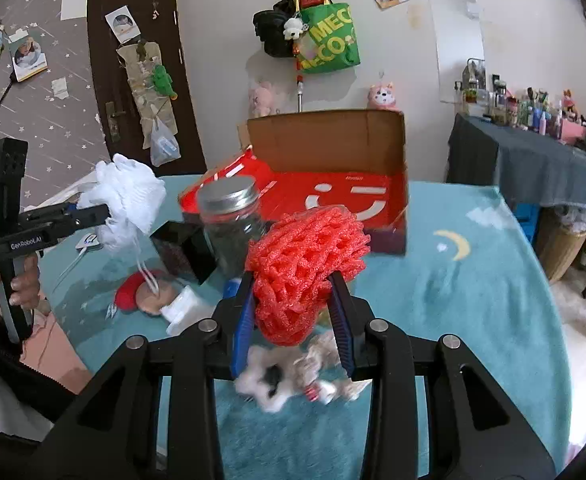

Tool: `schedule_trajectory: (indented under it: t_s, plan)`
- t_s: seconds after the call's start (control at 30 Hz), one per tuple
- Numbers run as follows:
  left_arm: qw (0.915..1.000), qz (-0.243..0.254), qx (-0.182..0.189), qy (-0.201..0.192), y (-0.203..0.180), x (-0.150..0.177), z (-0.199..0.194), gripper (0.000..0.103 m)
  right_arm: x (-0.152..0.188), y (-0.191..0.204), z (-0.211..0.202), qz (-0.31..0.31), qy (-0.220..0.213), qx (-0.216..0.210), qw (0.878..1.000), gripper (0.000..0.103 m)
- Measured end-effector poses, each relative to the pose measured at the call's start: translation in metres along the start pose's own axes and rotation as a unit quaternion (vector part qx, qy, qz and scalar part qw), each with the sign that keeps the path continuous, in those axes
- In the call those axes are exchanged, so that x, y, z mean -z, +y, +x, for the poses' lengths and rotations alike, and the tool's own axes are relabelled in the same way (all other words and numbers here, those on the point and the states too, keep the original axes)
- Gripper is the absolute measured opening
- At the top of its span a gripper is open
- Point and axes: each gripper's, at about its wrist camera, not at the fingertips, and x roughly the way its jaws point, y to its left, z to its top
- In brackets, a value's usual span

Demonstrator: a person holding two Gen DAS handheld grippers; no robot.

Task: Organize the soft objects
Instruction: 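Carry the white pouf with the left tool while the right tool carries the red pouf into the box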

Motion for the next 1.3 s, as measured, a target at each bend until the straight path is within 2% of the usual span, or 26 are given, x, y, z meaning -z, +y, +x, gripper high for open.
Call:
schedule_trajectory:
  t_s: [0.27, 0.73, 1.07, 1.3]
  plan:
    - [0.9996, 0.023, 0.008, -0.016, 0.008, -0.037, 0.009, 0.035, -0.038, -0.011, 0.004, -0.027, -0.013, 0.012, 0.999, 0.033]
    - [0.9972, 0.050, 0.056, 0.008, 0.027, -0.095, 0.075, 0.035, -0.113, -0.019, 0.057, -0.081, 0.002, -0.026, 0.996, 0.033]
    - [0.9925, 0.062, 0.078, 0.070, 0.031, -0.124, 0.154, 0.035, -0.158, -0.039, 0.142, -0.100, 0.069, -0.045, 0.992, 0.033]
    - [0.9888, 0.070, 0.054, 0.120, 0.039, -0.133, 0.225, 0.035, -0.180, -0.062, 0.224, -0.097, 0.141, -0.031, 0.985, 0.033]
